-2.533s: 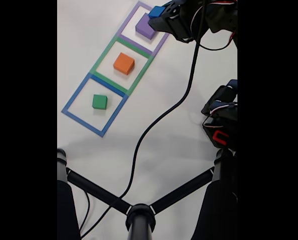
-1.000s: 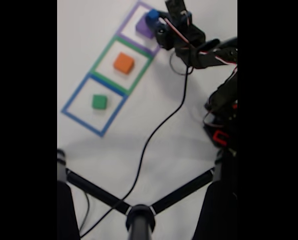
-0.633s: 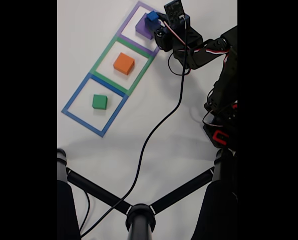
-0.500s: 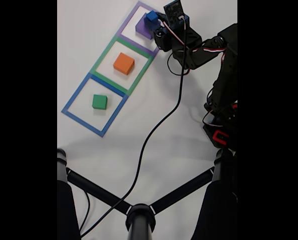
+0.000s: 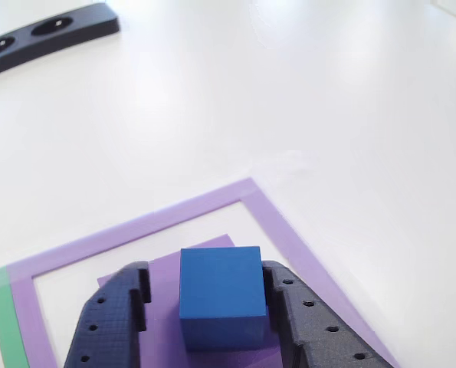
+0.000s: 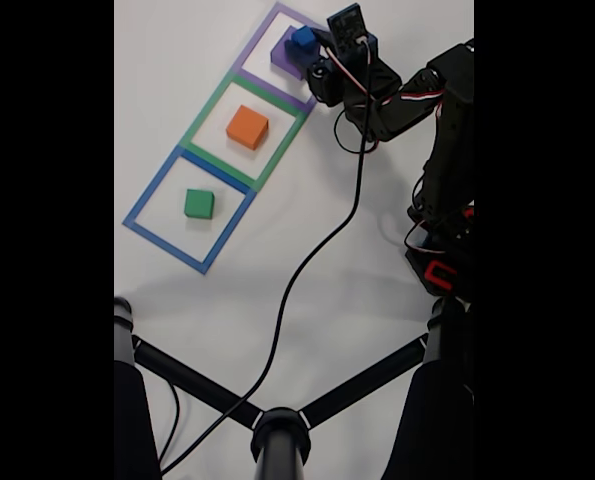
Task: Tower of hanoi
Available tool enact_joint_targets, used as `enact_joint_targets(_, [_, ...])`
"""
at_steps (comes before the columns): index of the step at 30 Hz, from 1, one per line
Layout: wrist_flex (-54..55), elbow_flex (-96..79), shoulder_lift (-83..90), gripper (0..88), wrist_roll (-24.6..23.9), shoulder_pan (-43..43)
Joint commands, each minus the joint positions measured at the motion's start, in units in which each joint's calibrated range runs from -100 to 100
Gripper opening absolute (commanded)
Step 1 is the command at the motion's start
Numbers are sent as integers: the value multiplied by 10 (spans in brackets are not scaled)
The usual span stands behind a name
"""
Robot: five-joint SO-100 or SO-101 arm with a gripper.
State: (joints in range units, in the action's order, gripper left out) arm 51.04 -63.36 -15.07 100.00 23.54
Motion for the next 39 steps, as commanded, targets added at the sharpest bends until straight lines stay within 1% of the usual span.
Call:
enact_joint_targets(1, [20, 16, 7, 214, 0, 3])
enact_joint_targets(5, [12, 12, 28, 260, 0, 7])
enact_joint_targets(9, [-75, -3, 115, 271, 0, 7])
enact_joint_targets(13, [-239, -3, 248, 270, 0, 7])
enact_joint_targets(15, [-347, 11, 317, 256, 0, 10])
enact_joint_targets(18, [-547, 52, 423, 188, 0, 7])
enact_joint_targets(21, [-742, 105, 515, 61, 0, -6])
enact_joint_targets(23, [-871, 154, 562, 32, 0, -18])
enact_joint_targets(26, [-1022, 243, 597, 1, 0, -41])
enact_joint_targets(29, [-1164, 338, 615, 0, 0, -66])
enact_joint_targets(33, [-1272, 421, 636, 0, 0, -109])
enact_joint_targets(39, [-1358, 484, 653, 0, 0, -189])
